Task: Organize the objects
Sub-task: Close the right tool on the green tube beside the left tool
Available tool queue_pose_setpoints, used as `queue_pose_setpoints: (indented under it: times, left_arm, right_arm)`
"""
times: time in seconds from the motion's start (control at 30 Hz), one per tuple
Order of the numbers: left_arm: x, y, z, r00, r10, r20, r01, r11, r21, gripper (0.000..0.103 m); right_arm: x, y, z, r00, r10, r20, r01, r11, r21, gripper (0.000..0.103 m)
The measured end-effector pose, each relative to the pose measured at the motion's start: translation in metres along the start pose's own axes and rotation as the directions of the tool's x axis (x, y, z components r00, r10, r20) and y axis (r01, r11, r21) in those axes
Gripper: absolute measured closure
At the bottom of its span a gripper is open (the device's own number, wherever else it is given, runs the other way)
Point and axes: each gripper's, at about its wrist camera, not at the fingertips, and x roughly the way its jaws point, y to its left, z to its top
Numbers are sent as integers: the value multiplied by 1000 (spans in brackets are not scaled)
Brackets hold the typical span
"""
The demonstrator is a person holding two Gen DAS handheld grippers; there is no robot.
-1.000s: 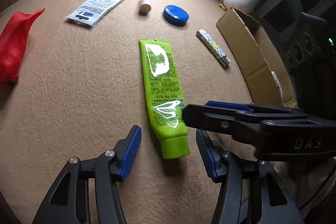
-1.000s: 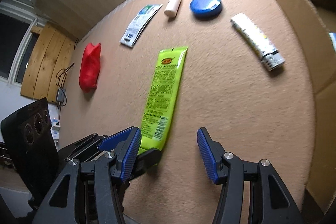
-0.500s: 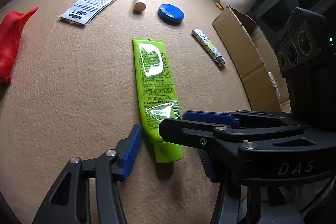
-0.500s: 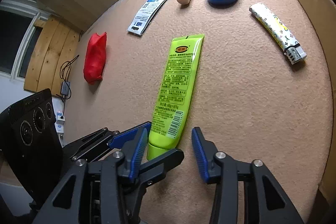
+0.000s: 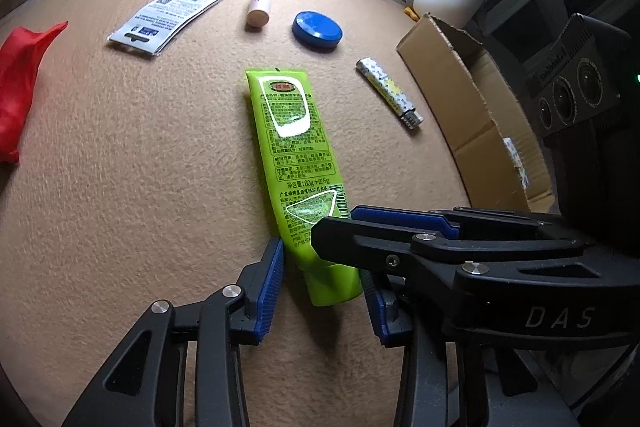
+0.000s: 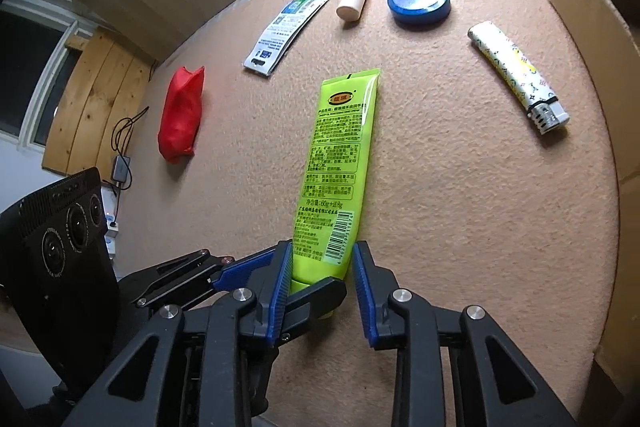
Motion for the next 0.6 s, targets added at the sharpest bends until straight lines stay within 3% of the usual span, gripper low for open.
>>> queue_pose_setpoints:
  times: [0.3, 0.6]
  left_arm:
    - [-15, -27, 17, 999, -23, 40, 21, 999, 50, 62]
    - [-11, -85, 52, 994, -78, 74, 67, 989, 131, 62]
  right_arm:
    - [-31, 1, 4, 998, -12, 68, 12, 1000, -6, 75]
    - [-85, -20, 14, 984, -43, 172, 40, 999, 23, 75]
